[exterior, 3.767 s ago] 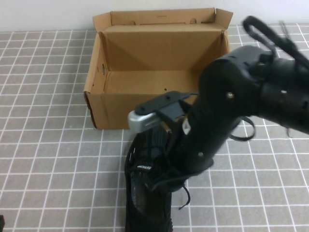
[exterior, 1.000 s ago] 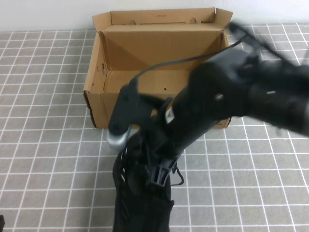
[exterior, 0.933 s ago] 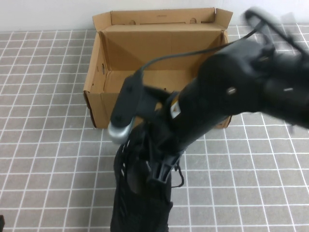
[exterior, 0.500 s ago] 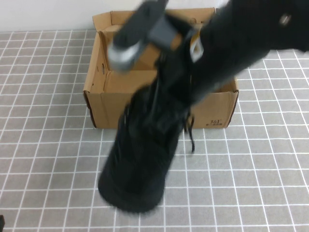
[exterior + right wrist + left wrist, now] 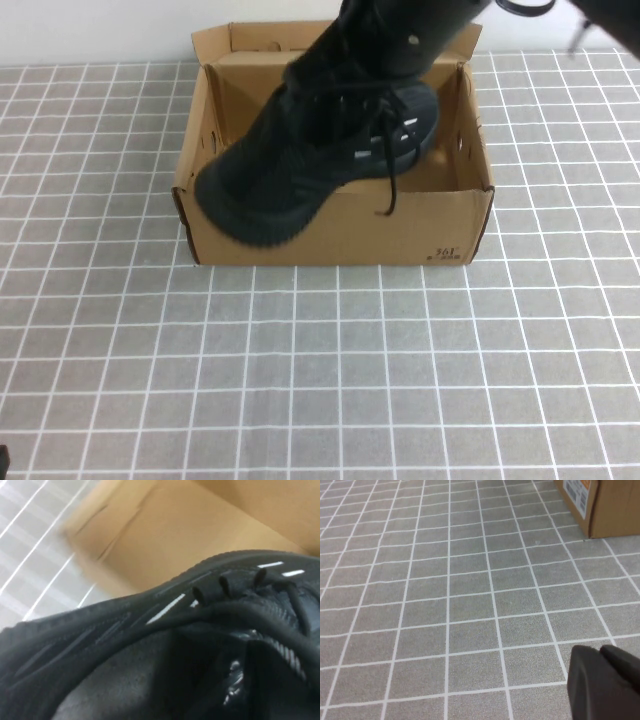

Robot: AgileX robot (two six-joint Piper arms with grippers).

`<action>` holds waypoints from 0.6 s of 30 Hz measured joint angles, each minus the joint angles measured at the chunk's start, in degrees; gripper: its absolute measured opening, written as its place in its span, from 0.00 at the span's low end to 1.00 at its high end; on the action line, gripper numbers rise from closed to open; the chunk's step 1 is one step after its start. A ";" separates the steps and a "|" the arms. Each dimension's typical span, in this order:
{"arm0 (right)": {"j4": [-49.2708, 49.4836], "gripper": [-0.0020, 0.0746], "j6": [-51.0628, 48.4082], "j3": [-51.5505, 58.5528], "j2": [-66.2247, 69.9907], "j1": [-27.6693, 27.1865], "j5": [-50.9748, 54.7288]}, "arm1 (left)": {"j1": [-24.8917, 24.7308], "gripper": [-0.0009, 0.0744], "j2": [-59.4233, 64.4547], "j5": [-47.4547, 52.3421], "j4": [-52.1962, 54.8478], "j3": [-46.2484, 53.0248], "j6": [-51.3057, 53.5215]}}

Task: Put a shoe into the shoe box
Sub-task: Hand over the shoe

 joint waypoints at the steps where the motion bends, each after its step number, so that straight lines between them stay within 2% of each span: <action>1: 0.58 0.03 1.33 -1.71 1.71 -1.20 0.15 | 0.00 0.01 0.00 0.00 0.00 0.00 0.00; 11: 5.27 0.03 8.07 -13.20 14.74 -9.41 1.19 | 0.00 0.01 0.00 0.00 0.00 0.00 0.00; 18: 6.62 0.03 8.56 -14.06 17.41 -10.63 1.19 | 0.00 0.01 0.00 0.00 0.00 0.00 0.00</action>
